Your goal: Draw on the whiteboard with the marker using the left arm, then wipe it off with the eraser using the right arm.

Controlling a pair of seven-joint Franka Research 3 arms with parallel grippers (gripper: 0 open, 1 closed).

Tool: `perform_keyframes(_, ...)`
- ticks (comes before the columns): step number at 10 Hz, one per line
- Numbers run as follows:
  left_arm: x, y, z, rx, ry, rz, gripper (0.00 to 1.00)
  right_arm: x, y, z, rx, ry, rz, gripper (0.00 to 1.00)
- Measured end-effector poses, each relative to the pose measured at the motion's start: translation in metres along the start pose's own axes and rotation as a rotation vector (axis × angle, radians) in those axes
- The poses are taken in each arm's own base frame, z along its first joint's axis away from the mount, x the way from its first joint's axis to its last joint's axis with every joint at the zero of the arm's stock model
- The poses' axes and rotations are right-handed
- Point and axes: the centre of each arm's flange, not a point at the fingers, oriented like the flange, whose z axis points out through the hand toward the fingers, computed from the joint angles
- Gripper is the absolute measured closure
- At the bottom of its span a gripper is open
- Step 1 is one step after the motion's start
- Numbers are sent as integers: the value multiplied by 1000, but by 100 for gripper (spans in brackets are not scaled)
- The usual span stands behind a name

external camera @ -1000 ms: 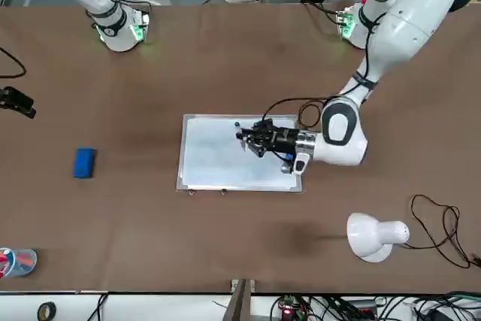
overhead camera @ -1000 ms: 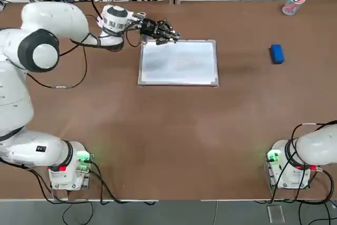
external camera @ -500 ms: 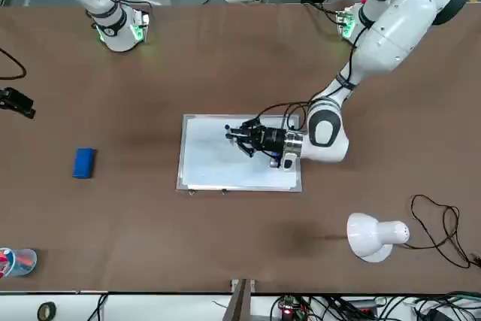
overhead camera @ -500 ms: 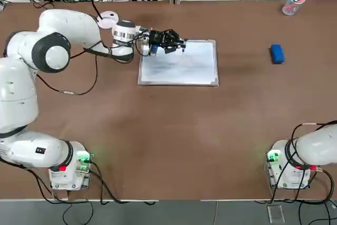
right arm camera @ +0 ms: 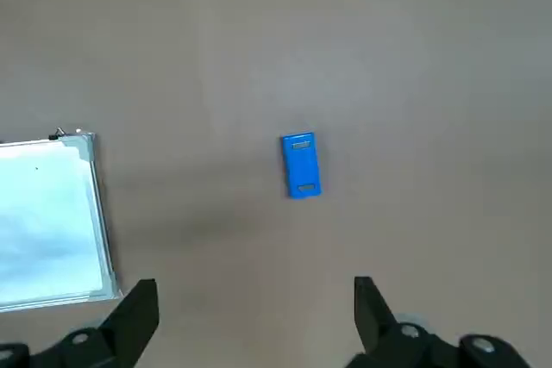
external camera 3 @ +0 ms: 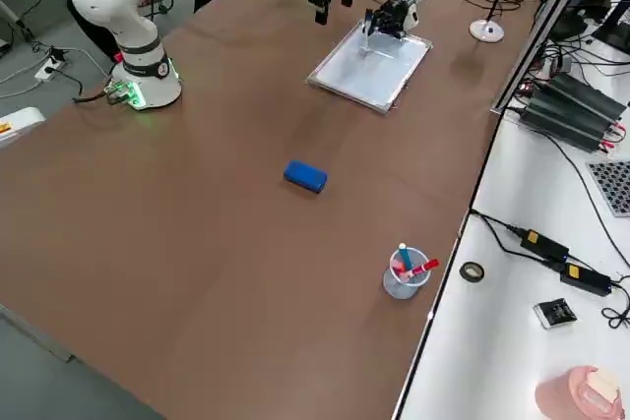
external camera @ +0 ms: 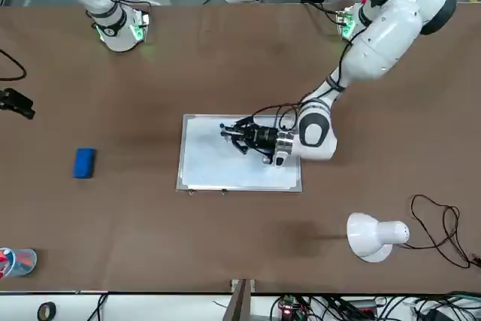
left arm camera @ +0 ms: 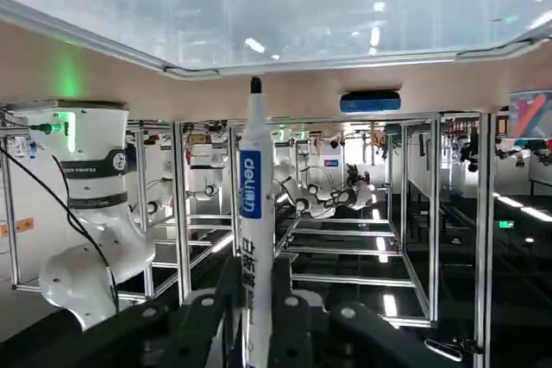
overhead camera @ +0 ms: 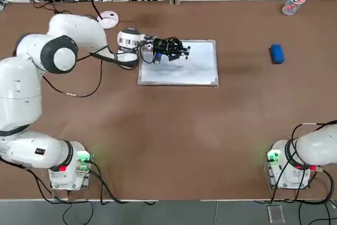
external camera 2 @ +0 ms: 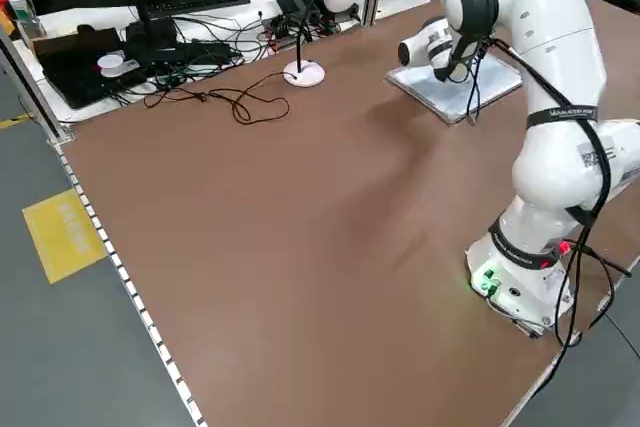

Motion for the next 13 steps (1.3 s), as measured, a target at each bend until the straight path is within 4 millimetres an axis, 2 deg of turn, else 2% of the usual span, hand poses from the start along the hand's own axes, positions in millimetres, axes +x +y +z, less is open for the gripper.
perform_keyframes(4,16,1,13,-7,-19,-2,82,0,0,0,-2,0,0,0)
perform_keyframes(13,39,-5,14,-32,-29,22,82,0,0,0,-2,0,0,0)
